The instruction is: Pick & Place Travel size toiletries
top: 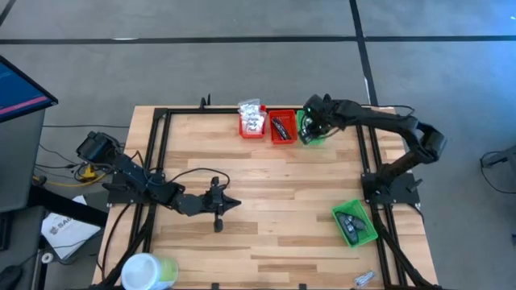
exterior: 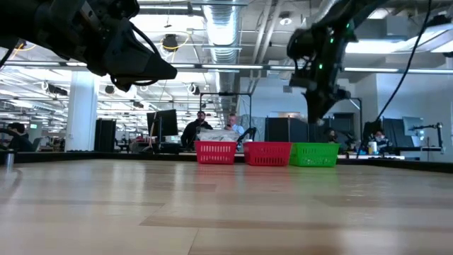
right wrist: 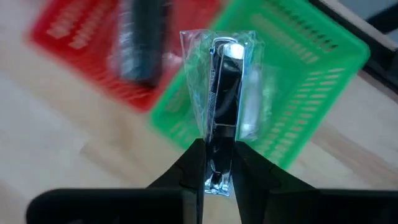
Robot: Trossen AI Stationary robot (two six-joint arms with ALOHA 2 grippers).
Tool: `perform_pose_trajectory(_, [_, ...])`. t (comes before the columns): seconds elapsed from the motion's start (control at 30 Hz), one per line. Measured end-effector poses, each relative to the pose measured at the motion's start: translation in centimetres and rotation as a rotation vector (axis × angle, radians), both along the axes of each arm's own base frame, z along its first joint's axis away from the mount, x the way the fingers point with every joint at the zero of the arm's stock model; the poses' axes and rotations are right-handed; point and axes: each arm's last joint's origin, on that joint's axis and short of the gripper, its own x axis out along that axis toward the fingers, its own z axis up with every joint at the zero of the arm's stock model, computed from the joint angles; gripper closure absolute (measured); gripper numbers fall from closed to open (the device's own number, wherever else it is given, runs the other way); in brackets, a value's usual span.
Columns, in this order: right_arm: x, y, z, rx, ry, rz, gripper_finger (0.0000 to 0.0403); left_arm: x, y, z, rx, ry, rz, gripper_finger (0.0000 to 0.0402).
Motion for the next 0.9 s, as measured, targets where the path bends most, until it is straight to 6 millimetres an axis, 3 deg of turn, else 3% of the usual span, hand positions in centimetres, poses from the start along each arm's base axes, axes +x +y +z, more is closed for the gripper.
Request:
perform_pose_trajectory(0.17, [-0.3,-2.9,-2.2,0.049,0.015,-0.074,0.0354,0.0,0.0,0.0,0.000,0.000,0.000,0.0401])
perform_pose_trajectory(0.47, [-0.7,-5.5,-6.0,0.131,0.094,-0.169,0.0355,0.0,0.0,0.0,0.001,0.001,0.001,0.0401])
perform_pose_trajectory(0.7, [-0.9,-5.9,-6.6,0.143,0.106,-0.187,0.0340,0.0,0.0,0.0,0.001,0.002,0.001,0.0401])
perform_pose_trajectory(0.9, [-0.8,-6.0,-6.5,0.136,0.099,-0.170,0.0279,0.0,0.0,0.0,0.003,0.005,0.001,0.0401])
